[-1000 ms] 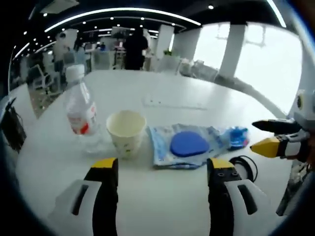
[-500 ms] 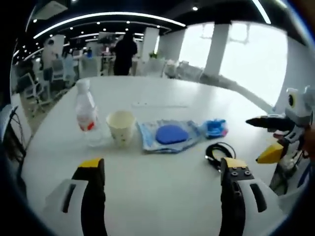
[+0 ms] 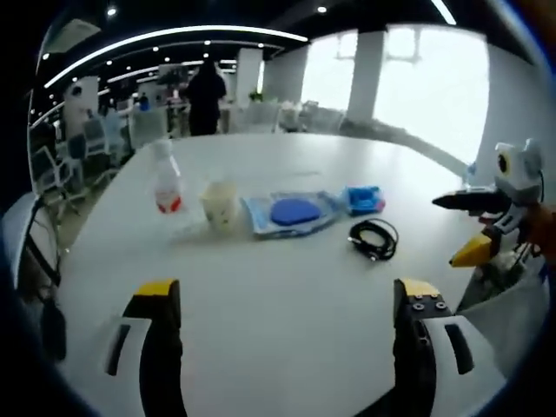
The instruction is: Arrange the tabletop items into an orderly group along one side of the table until the central work area is clear of visible clutter.
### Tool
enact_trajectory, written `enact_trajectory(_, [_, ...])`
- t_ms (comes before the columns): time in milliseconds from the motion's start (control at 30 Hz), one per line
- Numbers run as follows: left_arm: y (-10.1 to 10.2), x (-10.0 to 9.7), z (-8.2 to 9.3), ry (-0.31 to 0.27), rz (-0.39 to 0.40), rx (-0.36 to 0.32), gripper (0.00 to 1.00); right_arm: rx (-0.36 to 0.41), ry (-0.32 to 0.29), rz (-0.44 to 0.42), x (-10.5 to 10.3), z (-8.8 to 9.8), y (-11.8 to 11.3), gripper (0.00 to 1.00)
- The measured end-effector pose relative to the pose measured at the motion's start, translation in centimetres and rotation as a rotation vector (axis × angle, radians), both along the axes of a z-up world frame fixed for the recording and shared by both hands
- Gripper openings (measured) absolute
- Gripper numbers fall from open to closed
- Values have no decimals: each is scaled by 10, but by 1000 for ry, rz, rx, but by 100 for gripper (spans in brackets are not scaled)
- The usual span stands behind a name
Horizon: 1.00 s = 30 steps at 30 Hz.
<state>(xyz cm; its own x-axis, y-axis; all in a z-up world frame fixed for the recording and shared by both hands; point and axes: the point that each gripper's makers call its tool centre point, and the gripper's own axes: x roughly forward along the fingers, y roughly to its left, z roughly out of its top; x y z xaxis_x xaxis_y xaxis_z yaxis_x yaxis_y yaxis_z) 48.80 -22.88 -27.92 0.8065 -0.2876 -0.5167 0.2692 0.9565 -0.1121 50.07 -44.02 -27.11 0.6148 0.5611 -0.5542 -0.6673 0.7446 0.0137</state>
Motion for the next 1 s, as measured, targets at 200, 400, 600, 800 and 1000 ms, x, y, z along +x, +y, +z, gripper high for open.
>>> enact_trajectory(200, [9,-15,-7,-2,17,19,99,103,-30,-66,-4,7,-6,100])
enact_trajectory(400, [11,-17,-13,14,26,22,99,99,-52,-82,-7,3,-9,100])
enact_trajectory(600, [12,-19,-15,17,29,35,99,115,-38,-107,-10,-12,-7,99])
enact_trajectory(800, [7,-19,-18,24,14,35,99,76,-33,-98,-10,-17,-9,99])
enact_trajectory(1000, [11,-20,-20,32,28,41,99,71,-12,-115,-10,-22,-16,99])
